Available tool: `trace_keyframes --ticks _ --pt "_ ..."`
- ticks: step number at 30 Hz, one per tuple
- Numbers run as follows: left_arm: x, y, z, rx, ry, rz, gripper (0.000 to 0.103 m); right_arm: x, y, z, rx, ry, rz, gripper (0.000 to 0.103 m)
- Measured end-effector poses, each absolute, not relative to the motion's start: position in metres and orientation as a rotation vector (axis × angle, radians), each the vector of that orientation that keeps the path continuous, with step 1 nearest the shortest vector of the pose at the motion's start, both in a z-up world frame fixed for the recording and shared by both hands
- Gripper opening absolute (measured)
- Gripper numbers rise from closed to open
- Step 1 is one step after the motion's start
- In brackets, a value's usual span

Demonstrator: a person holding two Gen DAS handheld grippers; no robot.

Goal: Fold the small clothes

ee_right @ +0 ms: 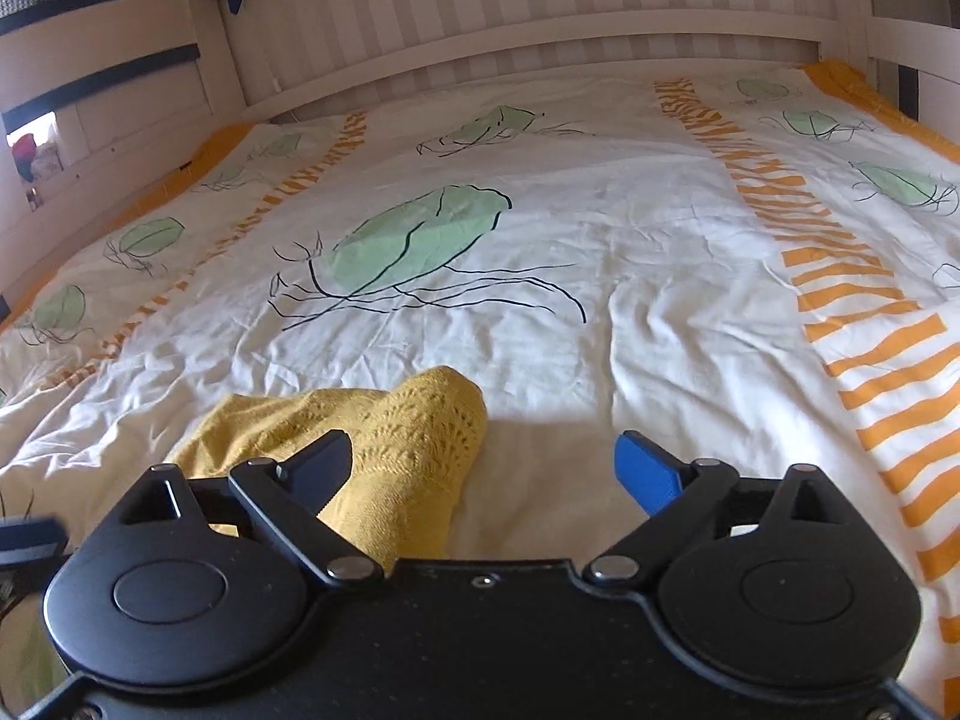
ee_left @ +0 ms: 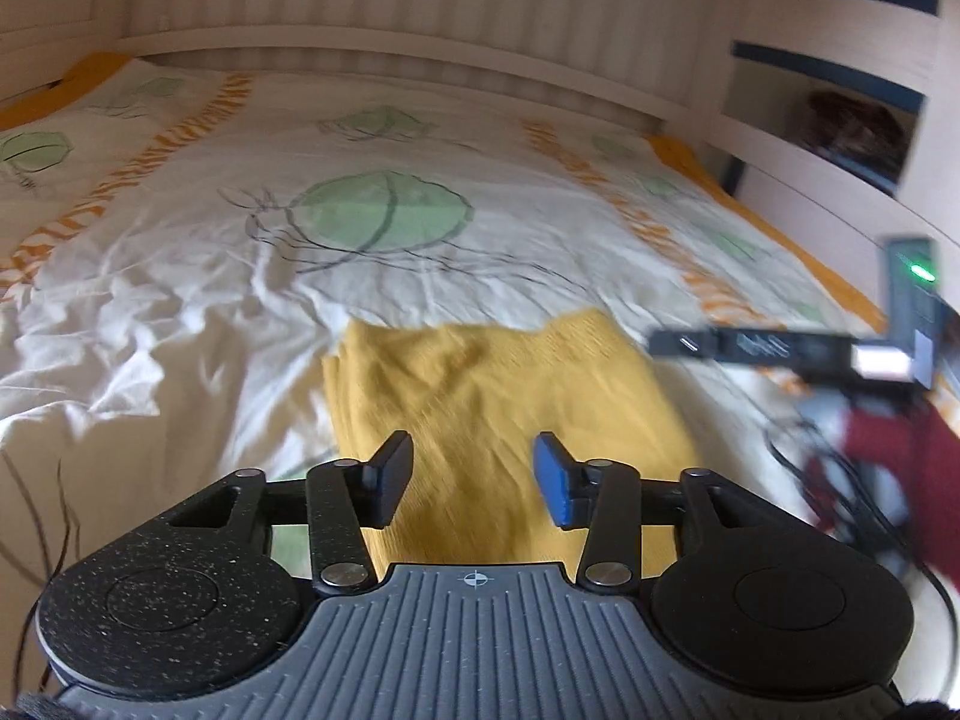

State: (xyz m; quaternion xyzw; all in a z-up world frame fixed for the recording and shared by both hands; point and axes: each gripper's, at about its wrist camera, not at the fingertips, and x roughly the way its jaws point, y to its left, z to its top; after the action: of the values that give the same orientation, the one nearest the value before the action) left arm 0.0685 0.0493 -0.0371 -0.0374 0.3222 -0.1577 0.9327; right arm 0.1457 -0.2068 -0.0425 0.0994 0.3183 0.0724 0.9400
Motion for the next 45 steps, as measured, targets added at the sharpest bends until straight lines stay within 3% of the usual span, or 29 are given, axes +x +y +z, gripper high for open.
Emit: trace_keyframes --ticks 7,12,15,24,31,40,45 --pt "0.108 0.045 -0.074 -0.063 0.721 -0.176 0.044 0.150 -0.212 -0.059 0.156 0.739 0.085 0.102" --pt "0.115 0.054 -0.092 -0.097 0.767 -0.151 0.062 0.156 -0.213 -0.080 0.097 0.848 0.034 0.102" --pt "0.114 0.059 -0.092 -0.116 0.771 -0.153 0.065 0.155 -0.216 -0.080 0.095 0.856 0.020 0.102" --pt "0.105 0.061 -0.084 -0.121 0.754 -0.165 0.065 0.125 -0.214 -0.040 0.166 0.708 0.091 0.102" --pt "0.097 0.058 -0.083 -0.094 0.744 -0.160 0.065 0.112 -0.189 -0.075 0.120 0.895 0.137 0.102" --pt "0.080 0.058 -0.066 -0.105 0.761 -0.180 0.065 0.095 -0.188 -0.047 0.136 0.765 0.115 0.102" --pt "0.056 0.052 -0.053 -0.054 0.750 -0.136 0.081 0.074 -0.184 -0.032 0.172 0.711 0.085 0.102"
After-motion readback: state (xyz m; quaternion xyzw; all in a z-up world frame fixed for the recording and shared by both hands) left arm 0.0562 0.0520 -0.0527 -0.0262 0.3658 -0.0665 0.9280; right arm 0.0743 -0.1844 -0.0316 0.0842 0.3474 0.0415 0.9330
